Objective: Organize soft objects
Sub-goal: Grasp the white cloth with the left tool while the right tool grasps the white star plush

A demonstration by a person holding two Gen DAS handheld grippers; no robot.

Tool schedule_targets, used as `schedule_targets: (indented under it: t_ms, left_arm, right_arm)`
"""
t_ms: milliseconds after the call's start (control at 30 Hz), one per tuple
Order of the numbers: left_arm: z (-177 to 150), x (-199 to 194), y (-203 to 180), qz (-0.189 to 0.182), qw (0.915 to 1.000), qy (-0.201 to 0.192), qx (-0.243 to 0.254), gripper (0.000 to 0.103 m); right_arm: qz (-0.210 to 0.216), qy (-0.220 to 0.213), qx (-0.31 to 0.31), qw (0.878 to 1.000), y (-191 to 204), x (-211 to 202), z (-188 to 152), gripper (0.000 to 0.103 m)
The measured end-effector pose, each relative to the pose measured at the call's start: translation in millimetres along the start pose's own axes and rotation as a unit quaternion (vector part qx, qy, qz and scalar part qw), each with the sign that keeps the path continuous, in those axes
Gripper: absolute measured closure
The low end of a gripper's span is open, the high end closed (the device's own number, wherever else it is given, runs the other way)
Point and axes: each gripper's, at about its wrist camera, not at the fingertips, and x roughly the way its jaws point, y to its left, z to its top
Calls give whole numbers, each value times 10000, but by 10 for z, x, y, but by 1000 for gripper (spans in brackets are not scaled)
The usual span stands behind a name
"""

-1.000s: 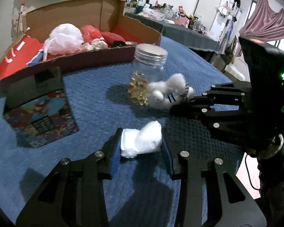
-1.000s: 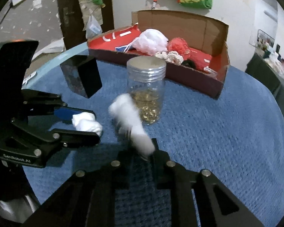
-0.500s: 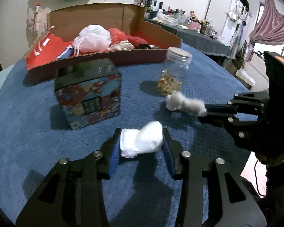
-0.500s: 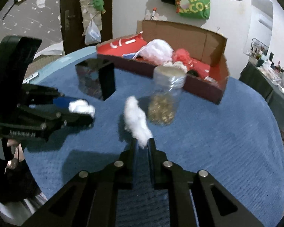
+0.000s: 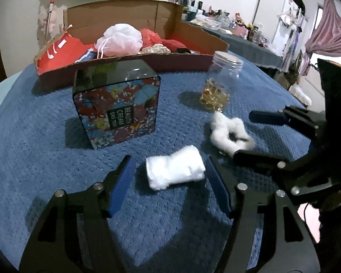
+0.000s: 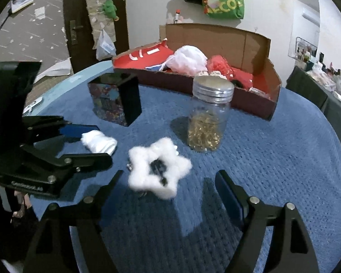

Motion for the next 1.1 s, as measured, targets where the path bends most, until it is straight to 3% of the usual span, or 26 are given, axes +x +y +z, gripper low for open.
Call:
schedule_targets:
  t_ms: [167,233,300,400,833,1100]
  left_arm:
    - [14,22,-8,-62,10000,-34,-33,42]
    - [11,21,-28,-101,9999,-44,-9,53]
    - [4,15,-41,-134,9999,-44,-13,54]
    - [-10,-7,-50,-149,9999,-48,-7,59]
    - [-22,-67,-83,-140,9999,-84,51,59]
    - [-43,-208,87,104,9999,-114,-19,59]
  right_arm:
    - [47,118,19,9999,34,106,35,23]
    - [57,122,-40,9999,73,116,40,33]
    - [117,182,-121,9997,124,148,36,51]
    - [80,105,-226,9997,172,126,22,55]
    - [184,-1,-128,9997,149,3,18,57]
    - [65,30,44,10000,-20,-92,-25,57]
